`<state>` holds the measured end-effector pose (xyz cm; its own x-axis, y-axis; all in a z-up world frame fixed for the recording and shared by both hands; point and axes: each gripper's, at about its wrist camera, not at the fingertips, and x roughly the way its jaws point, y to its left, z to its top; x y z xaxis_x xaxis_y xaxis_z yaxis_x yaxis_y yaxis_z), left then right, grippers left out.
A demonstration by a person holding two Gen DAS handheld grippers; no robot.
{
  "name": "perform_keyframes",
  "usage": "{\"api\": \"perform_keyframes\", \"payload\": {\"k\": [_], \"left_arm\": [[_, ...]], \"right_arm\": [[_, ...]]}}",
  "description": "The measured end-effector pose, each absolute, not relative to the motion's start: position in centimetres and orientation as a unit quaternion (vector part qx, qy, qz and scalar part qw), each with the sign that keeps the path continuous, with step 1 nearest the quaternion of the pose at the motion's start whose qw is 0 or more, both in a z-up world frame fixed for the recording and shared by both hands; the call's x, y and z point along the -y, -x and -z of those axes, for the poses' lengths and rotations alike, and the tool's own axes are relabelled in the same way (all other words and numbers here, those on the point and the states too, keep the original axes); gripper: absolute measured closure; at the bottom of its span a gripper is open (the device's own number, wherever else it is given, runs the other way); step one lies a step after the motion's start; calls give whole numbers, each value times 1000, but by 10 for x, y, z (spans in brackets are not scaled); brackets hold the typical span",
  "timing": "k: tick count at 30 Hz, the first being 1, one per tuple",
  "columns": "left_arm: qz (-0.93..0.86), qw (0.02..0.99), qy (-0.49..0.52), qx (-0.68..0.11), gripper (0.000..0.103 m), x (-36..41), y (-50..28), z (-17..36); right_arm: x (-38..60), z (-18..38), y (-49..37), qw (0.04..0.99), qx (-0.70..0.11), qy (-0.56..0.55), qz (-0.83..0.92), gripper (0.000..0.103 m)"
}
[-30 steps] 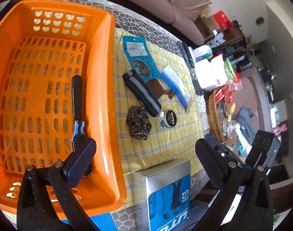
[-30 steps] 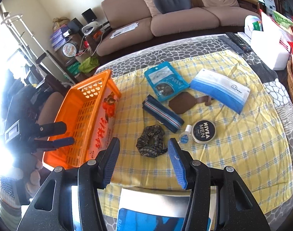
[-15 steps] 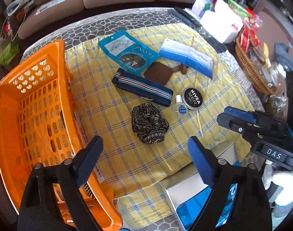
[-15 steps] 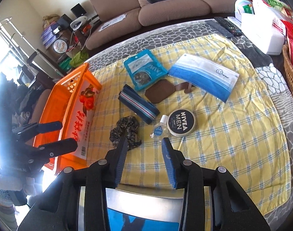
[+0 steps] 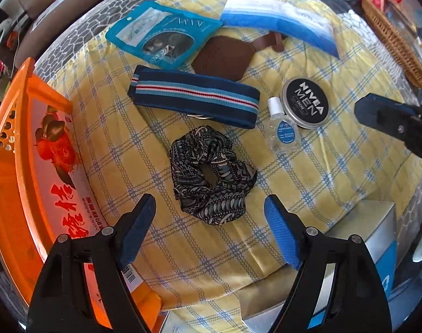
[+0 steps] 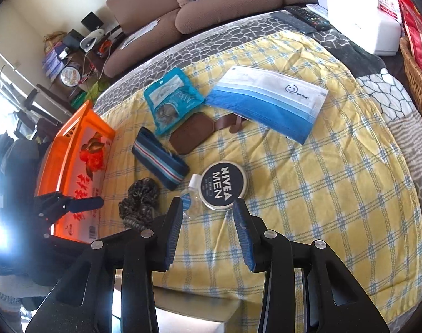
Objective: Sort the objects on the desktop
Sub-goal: 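Grasp the patterned scrunchie with the left tool while the right tool grasps the NIVEA tin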
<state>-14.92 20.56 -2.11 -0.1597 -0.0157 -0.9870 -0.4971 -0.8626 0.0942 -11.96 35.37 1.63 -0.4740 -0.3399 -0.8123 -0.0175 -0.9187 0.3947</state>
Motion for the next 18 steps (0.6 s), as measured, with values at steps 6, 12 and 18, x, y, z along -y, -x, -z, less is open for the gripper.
{"api": "perform_keyframes", "payload": {"k": [6, 12, 18], "left_arm": [[-717, 155, 633, -245, 47, -216, 153, 42], [-717, 181, 637, -221, 68, -214, 150, 45], [-722, 198, 642, -166, 79, -204, 152, 36]], "right_arm": [[-360, -9, 124, 105, 187, -506, 835, 64], [-358, 0, 125, 115, 194, -514, 828, 64], [-359, 0, 131, 100, 187, -514, 832, 64]]}}
